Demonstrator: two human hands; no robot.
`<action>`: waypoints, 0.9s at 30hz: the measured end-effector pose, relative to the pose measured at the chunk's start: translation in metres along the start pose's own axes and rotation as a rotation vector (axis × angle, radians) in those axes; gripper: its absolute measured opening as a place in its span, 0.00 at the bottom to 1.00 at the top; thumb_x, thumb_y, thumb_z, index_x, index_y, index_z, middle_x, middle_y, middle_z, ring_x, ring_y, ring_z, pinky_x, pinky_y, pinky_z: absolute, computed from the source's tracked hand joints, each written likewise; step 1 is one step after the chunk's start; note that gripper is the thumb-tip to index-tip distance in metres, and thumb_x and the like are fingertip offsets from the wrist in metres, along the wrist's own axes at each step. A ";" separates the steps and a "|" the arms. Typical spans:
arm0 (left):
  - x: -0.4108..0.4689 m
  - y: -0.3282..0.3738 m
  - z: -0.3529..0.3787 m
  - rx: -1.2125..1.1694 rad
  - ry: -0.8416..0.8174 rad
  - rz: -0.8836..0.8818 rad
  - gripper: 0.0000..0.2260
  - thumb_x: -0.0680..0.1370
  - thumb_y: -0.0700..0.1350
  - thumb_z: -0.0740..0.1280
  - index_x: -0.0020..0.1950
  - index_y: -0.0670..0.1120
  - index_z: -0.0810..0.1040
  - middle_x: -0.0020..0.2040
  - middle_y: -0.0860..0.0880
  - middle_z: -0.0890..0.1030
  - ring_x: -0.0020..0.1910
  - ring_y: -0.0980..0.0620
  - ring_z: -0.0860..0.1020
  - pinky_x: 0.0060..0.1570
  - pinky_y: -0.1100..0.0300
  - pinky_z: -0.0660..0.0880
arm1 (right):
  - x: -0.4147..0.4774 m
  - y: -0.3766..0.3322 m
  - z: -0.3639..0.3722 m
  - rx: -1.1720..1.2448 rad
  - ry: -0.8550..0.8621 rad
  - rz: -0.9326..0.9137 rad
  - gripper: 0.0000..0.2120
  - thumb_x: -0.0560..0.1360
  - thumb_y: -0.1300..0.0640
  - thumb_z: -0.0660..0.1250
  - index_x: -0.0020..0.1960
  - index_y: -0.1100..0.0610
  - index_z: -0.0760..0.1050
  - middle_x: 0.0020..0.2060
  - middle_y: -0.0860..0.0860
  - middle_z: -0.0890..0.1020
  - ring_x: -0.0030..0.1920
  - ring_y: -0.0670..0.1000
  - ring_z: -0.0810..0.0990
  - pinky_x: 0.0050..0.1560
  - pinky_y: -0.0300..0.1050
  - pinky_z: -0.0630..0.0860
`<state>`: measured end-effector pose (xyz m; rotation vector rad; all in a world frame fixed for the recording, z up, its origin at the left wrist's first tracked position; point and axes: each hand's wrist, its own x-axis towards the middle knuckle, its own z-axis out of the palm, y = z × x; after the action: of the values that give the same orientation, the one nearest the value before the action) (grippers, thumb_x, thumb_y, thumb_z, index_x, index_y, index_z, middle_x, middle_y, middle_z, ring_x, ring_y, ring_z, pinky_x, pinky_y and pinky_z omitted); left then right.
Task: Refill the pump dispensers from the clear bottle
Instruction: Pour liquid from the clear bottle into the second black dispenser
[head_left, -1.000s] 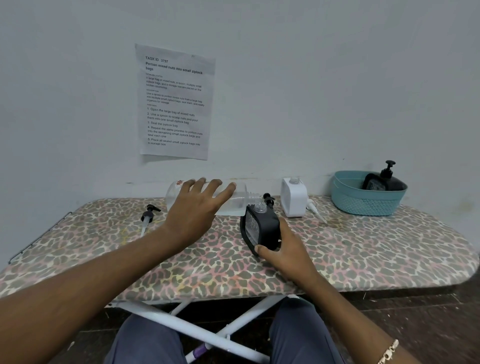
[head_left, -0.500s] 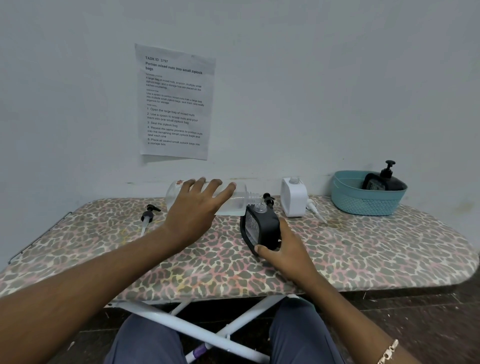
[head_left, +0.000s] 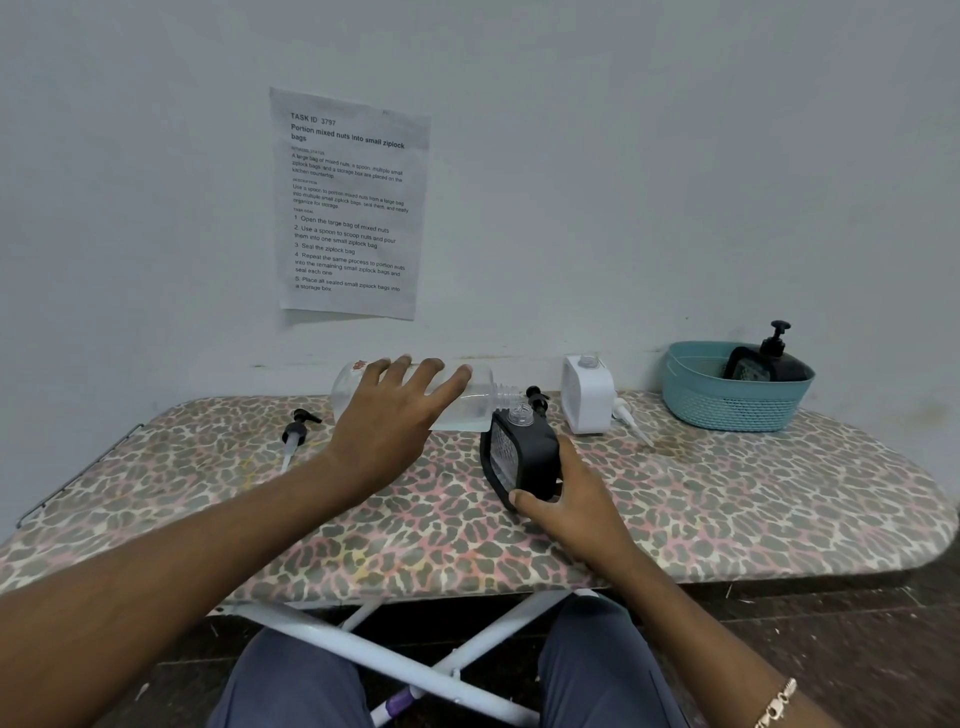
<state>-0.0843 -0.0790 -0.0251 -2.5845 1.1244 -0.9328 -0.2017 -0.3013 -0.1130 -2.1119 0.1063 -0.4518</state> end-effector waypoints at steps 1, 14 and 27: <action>0.000 0.000 0.000 0.000 0.000 0.000 0.42 0.67 0.37 0.82 0.78 0.49 0.69 0.68 0.40 0.79 0.63 0.34 0.79 0.62 0.37 0.76 | 0.000 0.000 0.000 0.001 0.001 -0.002 0.32 0.74 0.51 0.76 0.73 0.41 0.66 0.59 0.40 0.80 0.56 0.39 0.79 0.46 0.28 0.72; -0.001 0.000 -0.001 0.006 0.003 0.008 0.41 0.67 0.36 0.81 0.77 0.48 0.69 0.67 0.40 0.79 0.62 0.34 0.79 0.60 0.37 0.77 | 0.001 0.001 0.001 -0.007 0.010 -0.009 0.33 0.73 0.51 0.76 0.74 0.42 0.66 0.59 0.38 0.79 0.56 0.36 0.78 0.49 0.29 0.71; 0.000 0.000 -0.002 0.018 0.004 0.019 0.41 0.67 0.36 0.81 0.76 0.48 0.69 0.67 0.40 0.80 0.61 0.34 0.80 0.59 0.37 0.77 | 0.001 0.001 0.001 -0.016 0.011 -0.012 0.34 0.74 0.50 0.76 0.75 0.43 0.65 0.60 0.38 0.79 0.55 0.30 0.75 0.48 0.28 0.71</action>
<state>-0.0854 -0.0790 -0.0228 -2.5545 1.1337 -0.9405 -0.2000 -0.3017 -0.1143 -2.1270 0.1037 -0.4710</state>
